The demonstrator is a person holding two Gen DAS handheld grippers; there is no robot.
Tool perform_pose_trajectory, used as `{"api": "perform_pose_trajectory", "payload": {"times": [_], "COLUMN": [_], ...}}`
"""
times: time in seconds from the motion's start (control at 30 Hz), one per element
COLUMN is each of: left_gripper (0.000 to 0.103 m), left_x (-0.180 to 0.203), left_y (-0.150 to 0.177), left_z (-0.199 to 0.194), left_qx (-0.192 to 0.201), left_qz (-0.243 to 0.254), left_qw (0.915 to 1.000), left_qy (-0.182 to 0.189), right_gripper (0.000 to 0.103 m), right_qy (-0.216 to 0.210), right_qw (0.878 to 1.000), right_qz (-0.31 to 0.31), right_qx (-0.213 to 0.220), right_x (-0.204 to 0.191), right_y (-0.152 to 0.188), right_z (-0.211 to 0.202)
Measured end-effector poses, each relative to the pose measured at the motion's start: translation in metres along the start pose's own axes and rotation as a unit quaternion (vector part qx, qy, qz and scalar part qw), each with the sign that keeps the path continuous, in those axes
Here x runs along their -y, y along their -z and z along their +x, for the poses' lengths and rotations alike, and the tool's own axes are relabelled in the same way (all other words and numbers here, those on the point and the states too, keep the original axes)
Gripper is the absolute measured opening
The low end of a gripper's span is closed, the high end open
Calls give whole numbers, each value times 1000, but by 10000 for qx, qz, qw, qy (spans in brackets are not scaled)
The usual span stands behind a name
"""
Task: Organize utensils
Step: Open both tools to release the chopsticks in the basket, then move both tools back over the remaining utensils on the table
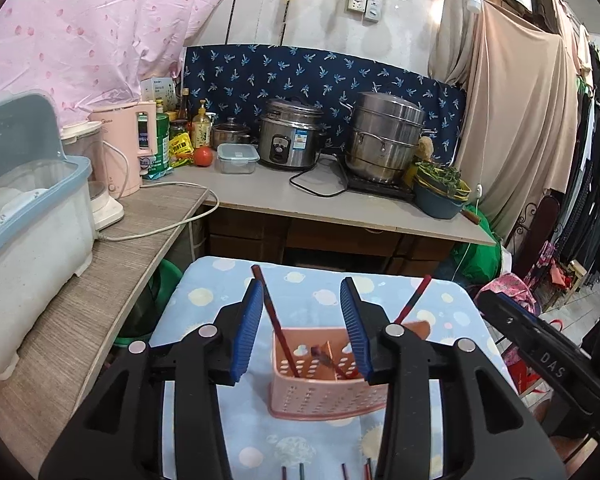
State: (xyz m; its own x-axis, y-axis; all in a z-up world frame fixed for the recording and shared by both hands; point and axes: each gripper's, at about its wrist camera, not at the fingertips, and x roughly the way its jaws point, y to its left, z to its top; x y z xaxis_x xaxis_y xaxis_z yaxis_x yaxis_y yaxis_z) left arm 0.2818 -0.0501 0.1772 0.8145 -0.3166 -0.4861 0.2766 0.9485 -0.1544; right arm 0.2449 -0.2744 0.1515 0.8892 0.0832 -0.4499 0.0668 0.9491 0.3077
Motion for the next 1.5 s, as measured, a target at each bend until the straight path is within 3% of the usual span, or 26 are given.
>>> {"api": "perform_pose_trajectory", "payload": {"times": [0.07,0.43,0.67,1.03,1.3,1.5], "left_gripper": [46,47,47,47,47,47], "left_x": [1,-10,-16,-27,-22,-17], "left_y": [7,76,139,235,274,290], "left_z": [-9,-53,-70,-91,-97,-98], "left_qx": [4,-422,-840,-1525,-1790,-1937], "left_qz": [80,172,225,271,360,381], "left_qw": [10000,9990,9961,9875,9829,9801], "left_qy": [-57,-6,-132,-289,-251,-194], "right_gripper": [37,41,41,41,41,41], "right_qy": [-17,375,422,829,801,728], "right_qw": [10000,9970,9943,9847,9805,9796], "right_qz": [-7,-582,-508,-775,-678,-667], "right_qx": [-24,-342,-837,-1321,-1659,-1749], "right_x": [0,-8,-5,-12,-11,-17], "right_y": [9,97,159,252,289,298], "right_z": [-12,-76,-104,-134,-130,-125]}}
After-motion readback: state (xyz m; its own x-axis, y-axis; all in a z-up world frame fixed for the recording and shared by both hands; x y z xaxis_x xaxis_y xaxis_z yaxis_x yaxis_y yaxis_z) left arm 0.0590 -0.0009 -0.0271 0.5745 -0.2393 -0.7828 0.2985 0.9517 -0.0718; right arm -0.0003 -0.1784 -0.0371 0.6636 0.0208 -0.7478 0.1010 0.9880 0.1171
